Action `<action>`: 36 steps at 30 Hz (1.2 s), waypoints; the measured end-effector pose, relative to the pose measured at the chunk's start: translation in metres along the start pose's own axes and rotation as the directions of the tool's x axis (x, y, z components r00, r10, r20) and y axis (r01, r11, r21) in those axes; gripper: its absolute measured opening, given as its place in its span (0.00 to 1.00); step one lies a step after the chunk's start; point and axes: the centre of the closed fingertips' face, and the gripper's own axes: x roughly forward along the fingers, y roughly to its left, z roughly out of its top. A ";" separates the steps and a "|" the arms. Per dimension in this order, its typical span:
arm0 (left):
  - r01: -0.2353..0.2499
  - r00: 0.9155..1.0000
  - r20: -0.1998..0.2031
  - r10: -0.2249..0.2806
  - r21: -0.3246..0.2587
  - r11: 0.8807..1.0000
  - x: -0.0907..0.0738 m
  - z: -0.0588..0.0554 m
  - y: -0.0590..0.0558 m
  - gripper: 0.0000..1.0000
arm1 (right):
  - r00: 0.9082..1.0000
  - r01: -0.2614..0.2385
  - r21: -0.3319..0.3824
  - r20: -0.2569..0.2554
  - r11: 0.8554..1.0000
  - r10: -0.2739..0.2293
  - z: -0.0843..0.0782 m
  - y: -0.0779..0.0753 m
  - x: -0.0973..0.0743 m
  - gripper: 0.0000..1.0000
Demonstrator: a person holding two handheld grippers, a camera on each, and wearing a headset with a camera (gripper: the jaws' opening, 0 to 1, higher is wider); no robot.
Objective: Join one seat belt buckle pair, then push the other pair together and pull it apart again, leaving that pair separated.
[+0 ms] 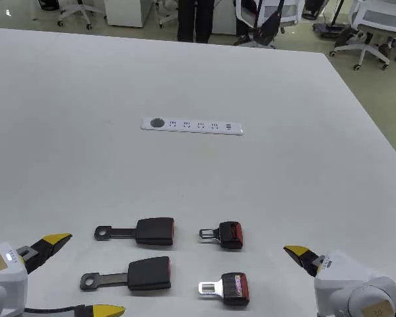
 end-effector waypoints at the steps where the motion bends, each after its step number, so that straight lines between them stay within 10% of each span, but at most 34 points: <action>1: 0.000 1.000 -0.001 0.000 0.001 1.000 0.000 0.000 0.000 0.98 | 1.000 0.001 -0.001 0.000 1.000 -0.001 0.000 0.000 0.000 0.99; 36: 0.011 1.000 0.010 -0.011 0.012 1.000 0.001 0.014 -0.011 0.98 | 1.000 0.008 -0.012 -0.002 1.000 -0.008 -0.001 -0.001 -0.002 0.99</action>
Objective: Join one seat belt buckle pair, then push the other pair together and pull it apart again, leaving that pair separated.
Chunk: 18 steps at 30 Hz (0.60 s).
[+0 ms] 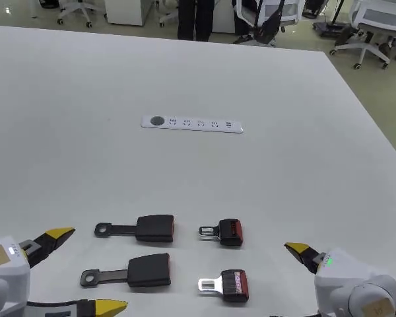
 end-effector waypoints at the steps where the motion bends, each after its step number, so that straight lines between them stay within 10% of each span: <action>1: 0.000 1.000 0.000 0.000 0.001 1.000 0.000 0.000 0.001 0.98 | 1.000 0.000 -0.001 -0.001 1.000 0.000 0.000 0.000 0.000 0.99; 18: 0.002 1.000 0.000 -0.002 0.007 1.000 0.001 0.003 0.001 0.98 | 1.000 0.009 -0.003 -0.002 1.000 -0.009 0.000 -0.003 -0.001 0.99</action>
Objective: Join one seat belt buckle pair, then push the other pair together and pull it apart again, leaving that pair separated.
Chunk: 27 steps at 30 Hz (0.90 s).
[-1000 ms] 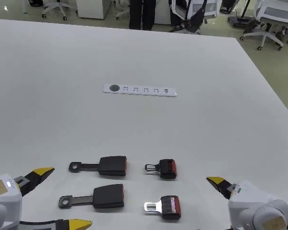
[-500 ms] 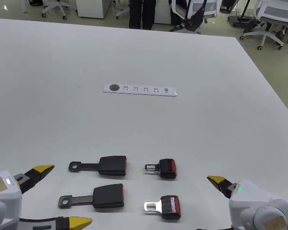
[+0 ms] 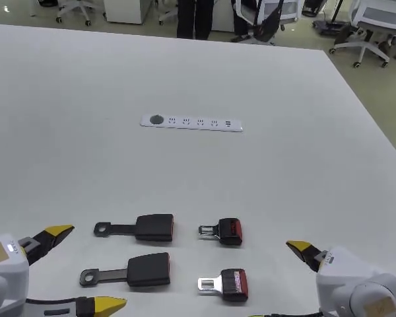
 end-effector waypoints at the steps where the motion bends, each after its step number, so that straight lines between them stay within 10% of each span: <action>1: 0.001 1.000 0.000 -0.001 0.001 1.000 0.000 0.000 0.000 0.98 | 1.000 0.000 -0.001 0.000 1.000 0.000 0.000 0.000 0.000 0.99; 27: 0.032 0.999 -0.040 -0.031 0.027 0.999 0.008 -0.007 0.005 0.96 | 1.000 -0.005 -0.018 -0.023 1.000 0.005 -0.003 -0.007 0.001 0.99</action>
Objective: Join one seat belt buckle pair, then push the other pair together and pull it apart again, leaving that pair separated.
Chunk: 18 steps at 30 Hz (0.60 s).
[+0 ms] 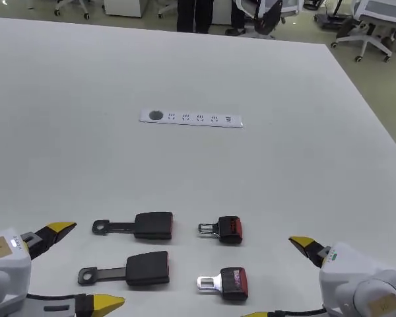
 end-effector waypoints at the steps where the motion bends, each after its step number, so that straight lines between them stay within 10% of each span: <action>1: 0.005 1.000 -0.006 -0.004 0.004 1.000 0.001 -0.001 -0.001 0.96 | 1.000 -0.002 -0.003 -0.004 1.000 0.002 -0.001 0.000 0.001 0.99; 18: 0.092 0.990 -0.117 -0.082 0.082 0.992 0.017 -0.009 -0.014 0.77 | 0.997 -0.057 -0.104 -0.062 0.993 0.050 -0.006 -0.001 0.009 0.86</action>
